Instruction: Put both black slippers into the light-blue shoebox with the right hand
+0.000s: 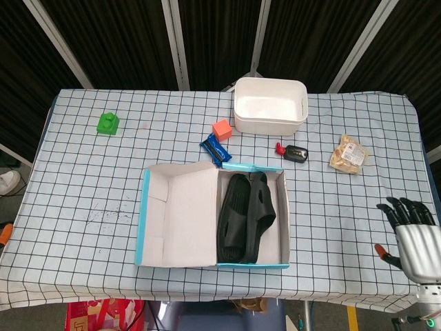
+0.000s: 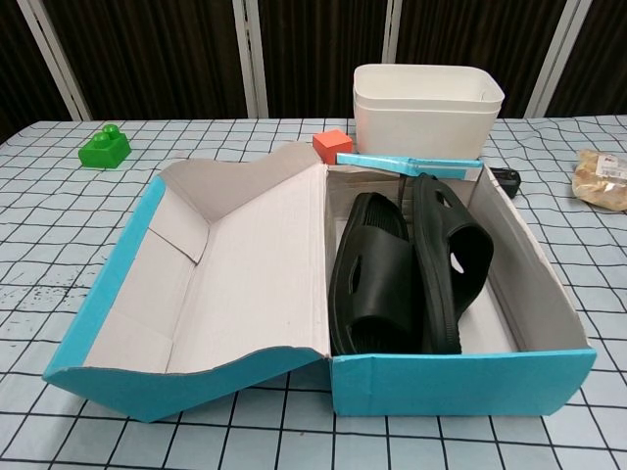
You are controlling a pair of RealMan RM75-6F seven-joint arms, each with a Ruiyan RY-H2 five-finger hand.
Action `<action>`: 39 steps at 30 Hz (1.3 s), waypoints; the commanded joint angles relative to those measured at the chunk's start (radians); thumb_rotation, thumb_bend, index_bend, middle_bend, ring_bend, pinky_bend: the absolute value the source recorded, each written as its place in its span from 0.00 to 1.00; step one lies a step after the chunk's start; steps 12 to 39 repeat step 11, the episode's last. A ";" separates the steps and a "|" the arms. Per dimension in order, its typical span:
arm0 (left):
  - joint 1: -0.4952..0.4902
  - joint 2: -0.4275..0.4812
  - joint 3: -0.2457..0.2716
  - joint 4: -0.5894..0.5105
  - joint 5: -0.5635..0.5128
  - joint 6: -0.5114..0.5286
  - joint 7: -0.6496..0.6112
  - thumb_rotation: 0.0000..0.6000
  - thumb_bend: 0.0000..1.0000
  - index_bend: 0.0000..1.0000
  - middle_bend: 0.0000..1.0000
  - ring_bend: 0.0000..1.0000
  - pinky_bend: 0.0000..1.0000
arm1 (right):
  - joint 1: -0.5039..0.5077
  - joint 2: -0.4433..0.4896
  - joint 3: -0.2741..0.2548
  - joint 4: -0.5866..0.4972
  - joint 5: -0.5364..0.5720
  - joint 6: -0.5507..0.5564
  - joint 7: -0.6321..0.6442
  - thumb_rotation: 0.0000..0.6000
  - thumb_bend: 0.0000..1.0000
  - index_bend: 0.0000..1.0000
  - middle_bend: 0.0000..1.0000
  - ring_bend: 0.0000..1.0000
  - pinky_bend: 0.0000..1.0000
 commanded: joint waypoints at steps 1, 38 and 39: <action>0.002 0.001 -0.003 -0.005 -0.012 -0.002 0.014 1.00 0.44 0.09 0.04 0.00 0.02 | -0.080 -0.045 0.007 0.092 -0.008 0.062 -0.018 1.00 0.19 0.21 0.14 0.11 0.11; -0.001 -0.007 -0.006 -0.012 -0.029 -0.011 0.076 1.00 0.44 0.09 0.02 0.00 0.02 | -0.157 -0.095 0.067 0.233 0.055 0.011 0.044 1.00 0.20 0.17 0.12 0.08 0.07; -0.001 -0.007 -0.006 -0.012 -0.029 -0.011 0.076 1.00 0.44 0.09 0.02 0.00 0.02 | -0.157 -0.095 0.067 0.233 0.055 0.011 0.044 1.00 0.20 0.17 0.12 0.08 0.07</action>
